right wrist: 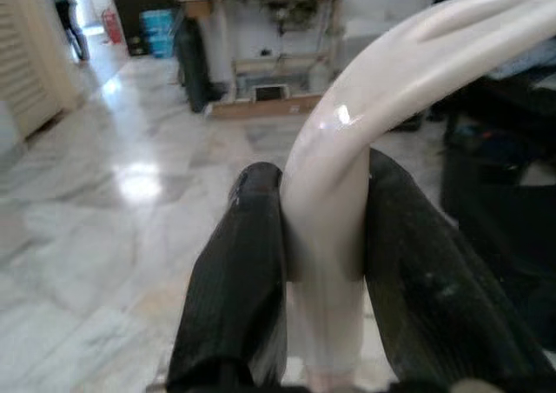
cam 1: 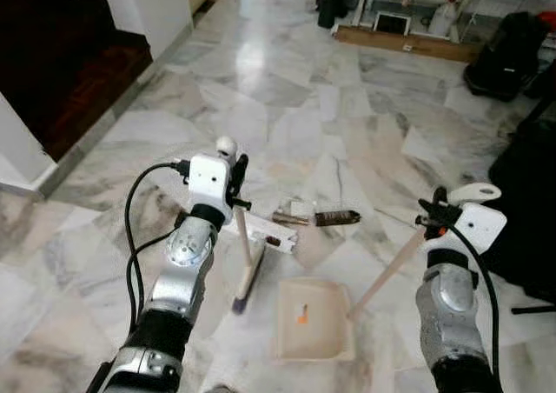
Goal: Sweep floor
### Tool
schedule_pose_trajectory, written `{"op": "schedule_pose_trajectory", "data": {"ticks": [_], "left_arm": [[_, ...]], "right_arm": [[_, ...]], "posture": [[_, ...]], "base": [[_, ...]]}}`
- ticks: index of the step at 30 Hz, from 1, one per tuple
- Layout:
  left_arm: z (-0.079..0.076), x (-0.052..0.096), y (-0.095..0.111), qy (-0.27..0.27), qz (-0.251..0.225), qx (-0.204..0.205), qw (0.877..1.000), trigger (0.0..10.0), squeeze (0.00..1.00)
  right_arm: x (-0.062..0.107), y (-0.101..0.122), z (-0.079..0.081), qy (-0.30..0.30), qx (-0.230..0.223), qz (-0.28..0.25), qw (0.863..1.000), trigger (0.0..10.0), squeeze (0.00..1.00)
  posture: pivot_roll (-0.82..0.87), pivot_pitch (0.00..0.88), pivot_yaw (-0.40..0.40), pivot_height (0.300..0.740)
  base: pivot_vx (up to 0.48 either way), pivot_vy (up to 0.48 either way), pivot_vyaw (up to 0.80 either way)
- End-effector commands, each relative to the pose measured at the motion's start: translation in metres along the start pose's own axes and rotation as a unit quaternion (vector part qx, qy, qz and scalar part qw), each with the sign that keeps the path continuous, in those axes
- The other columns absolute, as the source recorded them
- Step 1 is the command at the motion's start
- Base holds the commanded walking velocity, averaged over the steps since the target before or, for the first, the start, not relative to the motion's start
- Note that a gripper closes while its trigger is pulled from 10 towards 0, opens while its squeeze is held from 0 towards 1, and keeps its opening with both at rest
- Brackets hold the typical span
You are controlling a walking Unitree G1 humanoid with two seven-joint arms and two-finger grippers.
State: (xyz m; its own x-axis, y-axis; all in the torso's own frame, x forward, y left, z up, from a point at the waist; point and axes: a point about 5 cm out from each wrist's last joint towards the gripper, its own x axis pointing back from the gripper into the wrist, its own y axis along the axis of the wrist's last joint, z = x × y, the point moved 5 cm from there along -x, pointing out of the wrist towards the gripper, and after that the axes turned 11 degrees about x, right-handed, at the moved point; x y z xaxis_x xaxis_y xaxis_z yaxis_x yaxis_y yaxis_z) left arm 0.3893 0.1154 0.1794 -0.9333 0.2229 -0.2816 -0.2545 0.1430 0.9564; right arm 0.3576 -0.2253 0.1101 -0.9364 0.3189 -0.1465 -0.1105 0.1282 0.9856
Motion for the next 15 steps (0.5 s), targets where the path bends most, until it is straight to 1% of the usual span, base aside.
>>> {"op": "schedule_pose_trajectory", "data": {"ticks": [1, 10, 15], "left_arm": [[-0.0048, -0.0040, 0.0126, -0.008, -0.023, -0.013, 1.000, 10.0, 0.00], [-0.0045, -0.0011, 0.0100, -0.012, -0.021, -0.013, 1.000, 10.0, 0.00], [-0.0062, -0.0025, 0.0116, -0.014, -0.024, -0.012, 1.000, 10.0, 0.00]], "right_arm": [[-0.0037, 0.0084, -0.0075, -0.013, -0.008, -0.015, 1.000, 10.0, 0.00], [-0.0057, 0.0136, -0.0060, -0.012, -0.010, -0.023, 1.000, 10.0, 0.00], [-0.0068, 0.0142, -0.0056, -0.010, -0.010, -0.025, 1.000, 10.0, 0.00]], "posture": [[0.07, 0.156, -0.020, 0.740], [0.06, 0.118, -0.018, 0.740], [0.07, 0.104, -0.018, 0.740]], "base": [[0.326, 0.000, 0.00], [0.326, 0.000, 0.00], [0.325, 0.000, 0.00]]}}
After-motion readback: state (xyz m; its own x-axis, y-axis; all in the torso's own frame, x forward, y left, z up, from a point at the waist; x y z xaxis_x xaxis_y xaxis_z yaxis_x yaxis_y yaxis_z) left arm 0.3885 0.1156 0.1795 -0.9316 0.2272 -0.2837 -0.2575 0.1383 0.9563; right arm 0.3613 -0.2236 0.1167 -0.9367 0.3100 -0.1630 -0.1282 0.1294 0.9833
